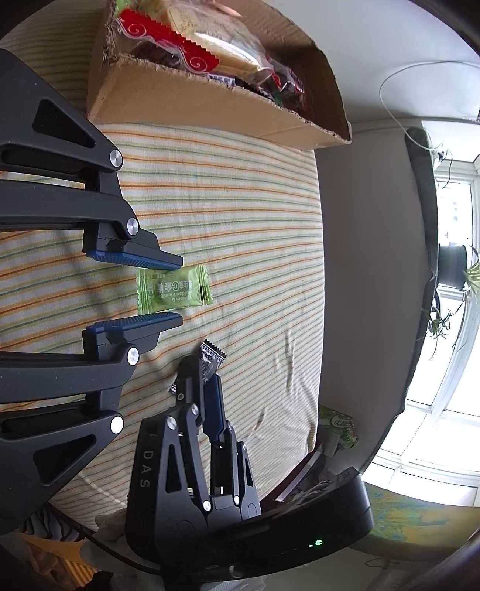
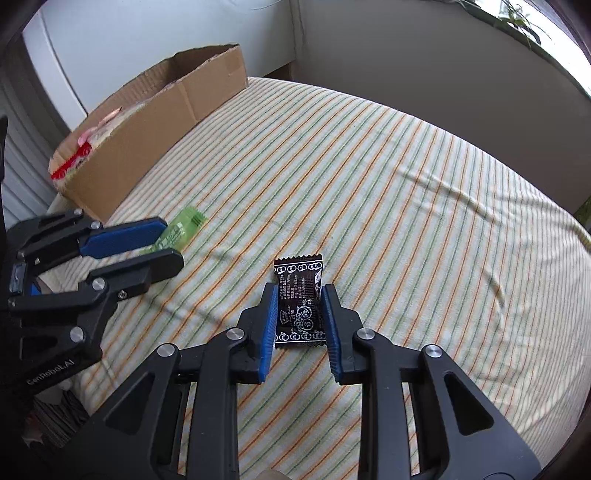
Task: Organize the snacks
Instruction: 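Grasp the black printed candy packet with the right tool while the left tool grasps the light-green packet, then carry the black packet with the right tool while the left tool carries the light-green packet into the box, then open both tools over the box and withdraw them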
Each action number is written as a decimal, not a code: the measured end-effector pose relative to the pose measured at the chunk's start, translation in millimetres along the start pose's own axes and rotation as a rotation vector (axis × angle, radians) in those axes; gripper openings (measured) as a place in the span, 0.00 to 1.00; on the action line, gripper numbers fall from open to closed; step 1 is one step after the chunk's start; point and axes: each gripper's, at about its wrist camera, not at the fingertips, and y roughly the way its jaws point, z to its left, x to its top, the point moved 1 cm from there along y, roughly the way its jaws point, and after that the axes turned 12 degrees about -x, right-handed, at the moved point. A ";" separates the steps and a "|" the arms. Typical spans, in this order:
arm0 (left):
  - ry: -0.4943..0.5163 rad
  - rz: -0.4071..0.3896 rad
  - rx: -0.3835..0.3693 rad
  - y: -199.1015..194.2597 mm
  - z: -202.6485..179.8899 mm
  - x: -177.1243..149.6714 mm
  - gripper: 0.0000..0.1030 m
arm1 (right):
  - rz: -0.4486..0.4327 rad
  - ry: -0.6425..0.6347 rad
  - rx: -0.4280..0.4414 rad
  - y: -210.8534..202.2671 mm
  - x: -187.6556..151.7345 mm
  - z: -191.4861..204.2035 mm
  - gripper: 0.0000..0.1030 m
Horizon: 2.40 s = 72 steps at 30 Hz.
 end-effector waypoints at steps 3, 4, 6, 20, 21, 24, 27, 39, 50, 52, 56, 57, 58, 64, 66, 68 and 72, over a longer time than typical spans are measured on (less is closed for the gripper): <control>-0.003 -0.005 -0.003 -1.5 -1.8 1.7 0.21 | 0.008 -0.036 -0.040 -0.2 1.6 7.2 0.24; -0.005 -0.010 -0.005 -2.9 -2.1 2.3 0.21 | 0.009 -0.041 -0.049 -0.6 2.6 8.7 0.23; -0.008 -0.023 -0.009 -7.6 -2.4 3.5 0.21 | 0.002 -0.046 -0.066 -3.2 4.6 12.0 0.23; -0.016 -0.167 -0.011 -59.1 -0.1 15.6 0.21 | -0.113 -0.017 -0.072 -61.8 10.0 14.0 0.22; -0.021 -0.176 -0.010 -62.1 2.0 15.9 0.21 | -0.121 -0.017 -0.069 -65.6 13.7 15.8 0.22; -0.033 -0.200 -0.004 -72.0 10.8 16.7 0.21 | -0.146 -0.019 -0.058 -75.8 19.0 20.8 0.23; -0.047 -0.232 0.006 -84.8 19.2 17.8 0.21 | -0.177 -0.029 -0.050 -88.6 28.7 30.7 0.23; -0.136 -0.368 0.079 -133.4 67.0 21.9 0.21 | -0.260 -0.080 -0.006 -112.0 79.0 81.6 0.23; -0.198 -0.404 0.159 -149.7 103.0 13.3 0.21 | -0.279 -0.115 0.034 -97.2 119.7 124.9 0.23; -0.203 -0.395 0.171 -147.7 107.5 11.5 0.21 | -0.281 -0.115 0.033 -91.6 127.5 129.1 0.23; -0.221 -0.381 0.202 -143.4 117.6 9.2 0.21 | -0.265 -0.087 0.081 -77.5 143.6 133.9 0.23; -0.228 -0.381 0.209 -143.6 121.0 9.0 0.21 | -0.257 -0.078 0.087 -73.1 146.5 135.3 0.23; -0.233 -0.382 0.215 -144.0 123.3 8.9 0.21 | -0.247 -0.071 0.102 -68.8 148.6 136.6 0.23; -0.249 -0.381 0.220 -145.2 131.6 7.6 0.22 | -0.254 -0.068 0.125 -62.0 154.5 147.8 0.24; -0.251 -0.374 0.223 -143.6 132.3 8.2 0.24 | -0.256 -0.068 0.137 -62.2 155.9 149.4 0.30; -0.249 -0.378 0.230 -144.4 131.7 8.2 0.34 | -0.267 -0.059 0.125 -64.5 155.8 149.1 0.47; -0.252 -0.393 0.246 -149.5 131.8 8.1 0.37 | -0.280 -0.039 0.106 -69.0 152.1 142.9 0.51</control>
